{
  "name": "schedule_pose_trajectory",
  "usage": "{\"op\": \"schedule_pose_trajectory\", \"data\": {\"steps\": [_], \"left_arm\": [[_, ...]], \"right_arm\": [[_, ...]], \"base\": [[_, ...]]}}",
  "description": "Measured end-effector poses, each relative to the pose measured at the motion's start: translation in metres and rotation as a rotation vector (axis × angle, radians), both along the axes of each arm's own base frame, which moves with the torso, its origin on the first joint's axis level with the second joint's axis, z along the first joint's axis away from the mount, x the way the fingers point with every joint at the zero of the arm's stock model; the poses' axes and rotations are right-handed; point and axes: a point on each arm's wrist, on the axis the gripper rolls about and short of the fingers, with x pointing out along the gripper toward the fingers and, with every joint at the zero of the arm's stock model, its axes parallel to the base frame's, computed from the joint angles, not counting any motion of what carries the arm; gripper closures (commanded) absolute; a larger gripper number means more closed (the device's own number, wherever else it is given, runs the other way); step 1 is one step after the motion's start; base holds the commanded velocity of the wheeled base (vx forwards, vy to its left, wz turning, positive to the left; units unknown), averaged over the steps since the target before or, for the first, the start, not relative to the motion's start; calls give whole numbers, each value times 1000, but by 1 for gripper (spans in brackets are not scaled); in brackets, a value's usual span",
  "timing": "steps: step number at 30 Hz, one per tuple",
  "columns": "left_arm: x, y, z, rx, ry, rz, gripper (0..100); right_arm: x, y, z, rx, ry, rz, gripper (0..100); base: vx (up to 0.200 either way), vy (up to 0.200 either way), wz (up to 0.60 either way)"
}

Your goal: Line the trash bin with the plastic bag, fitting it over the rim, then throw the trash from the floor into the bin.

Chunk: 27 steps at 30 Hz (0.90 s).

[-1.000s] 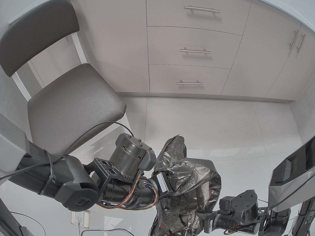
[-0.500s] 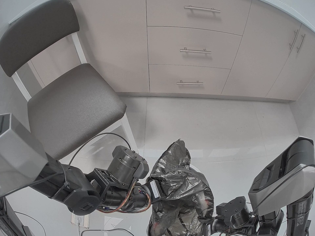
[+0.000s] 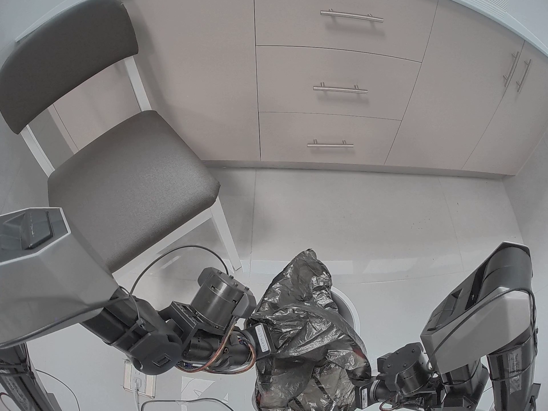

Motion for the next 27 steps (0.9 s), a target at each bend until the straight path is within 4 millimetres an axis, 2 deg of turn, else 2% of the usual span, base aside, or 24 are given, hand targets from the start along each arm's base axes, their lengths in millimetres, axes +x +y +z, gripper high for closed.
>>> {"op": "schedule_pose_trajectory", "data": {"steps": [15, 16, 27], "left_arm": [[2, 14, -9, -1, -99, -38, 100], [1, 15, -10, -6, -106, -40, 100], [-9, 17, -20, -4, -152, -88, 100]], "right_arm": [[11, -11, -6, -43, -4, -43, 100], [11, -11, -6, -44, -3, -44, 0], [11, -12, -6, -44, -1, -46, 0]], "base": [[0, 0, 0], [0, 0, 0], [0, 0, 0]]}}
